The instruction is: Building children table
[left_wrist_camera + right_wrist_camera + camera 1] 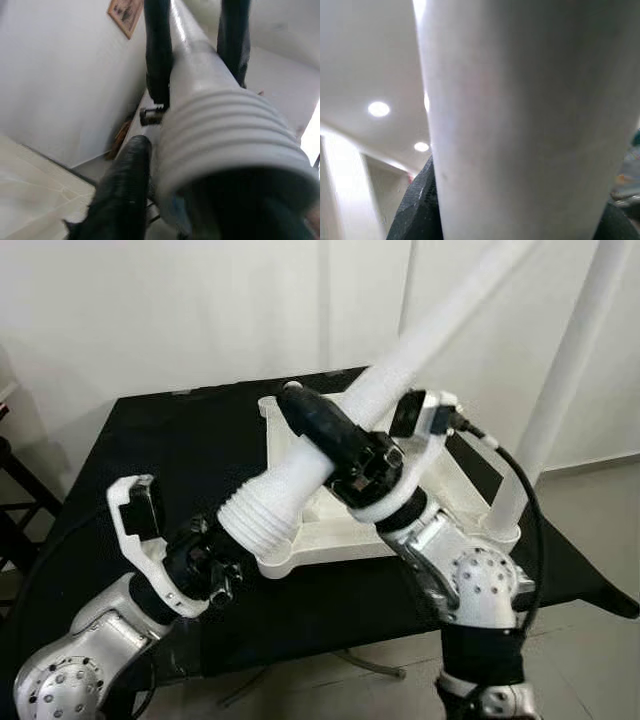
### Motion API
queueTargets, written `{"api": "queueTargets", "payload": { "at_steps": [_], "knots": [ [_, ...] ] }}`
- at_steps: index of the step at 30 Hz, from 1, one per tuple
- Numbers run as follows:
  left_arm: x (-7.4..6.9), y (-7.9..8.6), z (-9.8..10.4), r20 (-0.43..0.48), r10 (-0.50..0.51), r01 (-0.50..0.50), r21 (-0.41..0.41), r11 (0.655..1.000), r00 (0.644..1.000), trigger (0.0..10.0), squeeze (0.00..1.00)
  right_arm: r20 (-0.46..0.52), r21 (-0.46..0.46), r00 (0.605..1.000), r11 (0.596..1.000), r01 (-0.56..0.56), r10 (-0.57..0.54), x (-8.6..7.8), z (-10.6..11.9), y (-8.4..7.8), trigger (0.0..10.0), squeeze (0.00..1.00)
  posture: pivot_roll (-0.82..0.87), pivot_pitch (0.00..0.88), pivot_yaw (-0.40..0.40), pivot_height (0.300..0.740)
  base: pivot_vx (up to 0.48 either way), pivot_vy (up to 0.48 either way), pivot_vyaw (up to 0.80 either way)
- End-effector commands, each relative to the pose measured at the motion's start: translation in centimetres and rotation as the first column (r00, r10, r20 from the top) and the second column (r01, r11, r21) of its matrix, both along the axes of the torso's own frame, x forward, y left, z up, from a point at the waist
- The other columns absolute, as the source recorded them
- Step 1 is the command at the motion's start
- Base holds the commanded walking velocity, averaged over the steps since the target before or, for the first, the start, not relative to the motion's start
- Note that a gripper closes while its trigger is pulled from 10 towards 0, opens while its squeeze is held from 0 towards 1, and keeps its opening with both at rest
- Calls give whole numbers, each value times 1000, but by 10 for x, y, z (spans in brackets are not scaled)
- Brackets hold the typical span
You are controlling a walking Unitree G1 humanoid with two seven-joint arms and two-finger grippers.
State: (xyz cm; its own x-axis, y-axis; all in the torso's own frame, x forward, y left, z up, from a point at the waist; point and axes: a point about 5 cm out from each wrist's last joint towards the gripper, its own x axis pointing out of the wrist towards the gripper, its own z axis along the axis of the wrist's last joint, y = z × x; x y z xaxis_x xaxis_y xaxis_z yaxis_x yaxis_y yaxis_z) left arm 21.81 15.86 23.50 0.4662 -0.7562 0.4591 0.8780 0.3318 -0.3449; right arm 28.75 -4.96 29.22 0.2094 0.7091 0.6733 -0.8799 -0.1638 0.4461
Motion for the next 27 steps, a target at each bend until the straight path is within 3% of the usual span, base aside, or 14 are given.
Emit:
{"api": "queueTargets", "payload": {
  "at_steps": [1,5,8,13,15,16,17,18,19,20,21,22,23,27],
  "knots": [
    [-4,-5,-5,-25,-35,37,46,998,999,10000,1000,0,43,996,995,89,-89,8,6,-7,0,0,-26,2,-2,740,0,0,0],
    [-13,14,-11,-41,-2,8,147,989,999,10000,1000,4,65,980,978,199,-200,27,21,-24,0,0,-15,7,-7,740,0,0,0],
    [-18,31,-20,-62,84,-67,238,969,995,10000,1000,27,87,970,967,239,-242,32,32,-32,0,0,-11,11,-9,740,0,0,0],
    [-18,39,-23,-63,148,-125,285,950,987,10000,1000,49,62,963,963,263,-266,34,32,-33,0,0,-6,14,-14,740,0,0,0],
    [-12,51,-23,-42,271,-242,337,910,962,10000,1000,127,-90,937,937,338,-326,37,23,-23,0,0,-5,19,-19,740,0,0,0],
    [-4,58,-22,-16,373,-343,360,868,928,10000,1000,202,-218,914,893,393,-353,39,12,-16,8941,0,-3,23,-23,740,0,0,0],
    [-4,58,-22,-16,373,-343,360,868,928,10000,1000,202,-218,914,893,393,-353,39,12,-16,8941,0,-3,23,-23,740,0,0,0],
    [6,62,-18,11,474,-444,371,816,881,10000,384,276,-327,897,843,426,-347,41,-1,-9,10000,0,0,31,-28,740,0,0,0],
    [6,62,-18,11,474,-444,371,816,881,10000,384,276,-327,897,843,426,-347,41,-1,-9,10000,0,0,31,-28,740,0,0,0],
    [12,64,-15,29,534,-504,374,778,845,10000,82,320,-389,888,809,442,-331,42,-10,-6,10000,0,1,34,-28,740,0,0,0],
    [12,64,-15,29,534,-504,374,778,845,10000,82,320,-389,888,809,442,-331,42,-10,-6,10000,0,1,34,-28,740,0,0,0],
    [17,62,-12,45,582,-555,369,746,812,10000,0,355,-447,881,771,453,-312,45,-20,-3,10000,0,3,44,-29,740,0,0,0],
    [17,62,-12,45,582,-555,369,746,812,10000,0,355,-447,881,771,453,-312,45,-20,-3,10000,0,3,44,-29,740,0,0,0],
    [21,52,-8,116,643,-629,394,670,757,10000,0,409,-519,870,714,469,-274,50,-33,-2,10000,0,2,79,-33,740,0,0,0]
  ]
}}
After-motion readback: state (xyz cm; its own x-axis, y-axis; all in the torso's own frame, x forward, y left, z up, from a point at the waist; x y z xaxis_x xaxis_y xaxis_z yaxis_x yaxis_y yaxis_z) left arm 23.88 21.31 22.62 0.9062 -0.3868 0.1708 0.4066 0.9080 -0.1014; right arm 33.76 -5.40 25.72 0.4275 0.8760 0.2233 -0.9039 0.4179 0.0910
